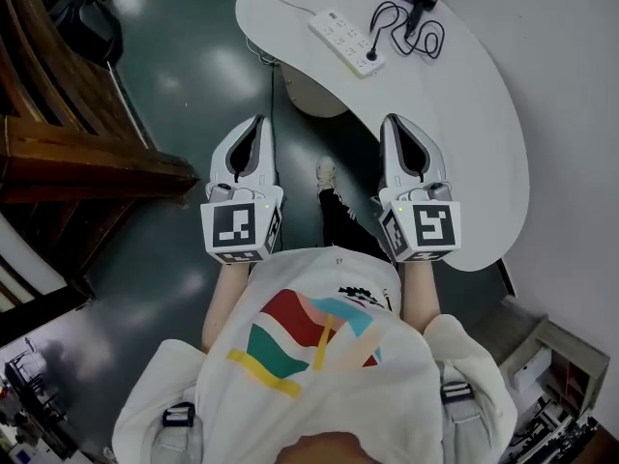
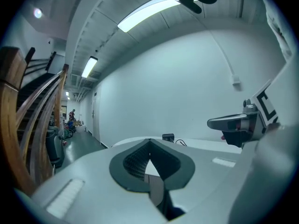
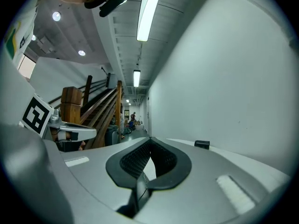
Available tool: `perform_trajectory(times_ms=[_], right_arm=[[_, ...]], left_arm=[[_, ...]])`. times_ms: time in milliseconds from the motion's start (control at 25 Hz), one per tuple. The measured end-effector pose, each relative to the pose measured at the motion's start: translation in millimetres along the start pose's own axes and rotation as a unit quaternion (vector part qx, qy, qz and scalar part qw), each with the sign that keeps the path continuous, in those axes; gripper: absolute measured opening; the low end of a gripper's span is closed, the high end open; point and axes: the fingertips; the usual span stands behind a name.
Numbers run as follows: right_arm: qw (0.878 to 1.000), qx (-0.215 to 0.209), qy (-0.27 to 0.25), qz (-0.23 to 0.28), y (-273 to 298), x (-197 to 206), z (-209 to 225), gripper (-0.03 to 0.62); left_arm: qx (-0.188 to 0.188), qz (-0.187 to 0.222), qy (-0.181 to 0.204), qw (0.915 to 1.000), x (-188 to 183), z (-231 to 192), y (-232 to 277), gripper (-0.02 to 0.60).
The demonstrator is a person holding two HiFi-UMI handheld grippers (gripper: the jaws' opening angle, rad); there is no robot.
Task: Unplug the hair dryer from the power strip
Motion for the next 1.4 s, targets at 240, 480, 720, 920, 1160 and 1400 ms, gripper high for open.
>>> perform_trajectory(times_ms=[240, 480, 720, 920, 1160, 1400], right_arm=[[1.000, 0.005, -0.013, -0.007, 91, -32, 68, 0.014], [1.000, 0.003, 0.006, -0.020, 146, -48, 99, 0.014], [0.999, 0.025, 0.027, -0.025, 174, -46, 121, 0.014], [0.995, 0.080, 0.047, -0.033, 189, -42, 142, 0.014], [0.992, 0.112, 0.049, -0.042, 208, -43, 148, 0.014], [0.988, 0.133, 0.057, -0.050, 217, -40, 156, 0.014]], left_arm=[[0.022, 0.008, 0.006, 0.9997, -48, -3, 121, -0.005], [0.043, -0.010, 0.006, 0.9990, -71, -3, 196, -0.005], [0.086, -0.037, 0.018, 0.9954, -63, 9, 252, -0.005], [0.147, -0.046, 0.048, 0.9870, -59, 22, 294, -0.005], [0.178, -0.051, 0.054, 0.9813, -65, 13, 325, -0.005], [0.209, -0.073, 0.064, 0.9730, -55, 14, 343, -0.005]])
Point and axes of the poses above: the fingertips, and each gripper's own axes: y forward along the fingers, z to its right, x out of its underside, and after that the axes turned 7 degrees about -z, right-handed
